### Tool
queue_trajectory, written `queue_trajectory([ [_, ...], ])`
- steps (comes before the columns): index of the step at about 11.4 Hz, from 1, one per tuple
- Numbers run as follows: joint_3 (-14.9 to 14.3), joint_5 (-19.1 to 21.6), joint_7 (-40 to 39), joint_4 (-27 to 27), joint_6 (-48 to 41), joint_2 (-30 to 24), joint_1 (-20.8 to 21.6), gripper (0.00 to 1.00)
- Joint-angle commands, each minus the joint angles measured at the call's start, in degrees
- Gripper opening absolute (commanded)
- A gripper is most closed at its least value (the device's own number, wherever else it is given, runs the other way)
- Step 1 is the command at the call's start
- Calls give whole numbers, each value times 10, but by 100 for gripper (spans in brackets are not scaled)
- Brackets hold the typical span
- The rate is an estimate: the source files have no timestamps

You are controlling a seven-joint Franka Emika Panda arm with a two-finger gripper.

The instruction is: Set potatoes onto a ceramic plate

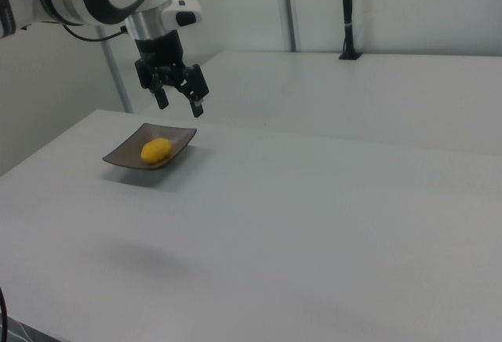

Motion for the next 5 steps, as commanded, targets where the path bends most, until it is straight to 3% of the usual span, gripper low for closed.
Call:
queue_trajectory([
  [1, -9, 19, -12, -55, 36, -41, 14, 100],
  [5, -8, 20, -11, -53, 37, -37, 13, 100],
])
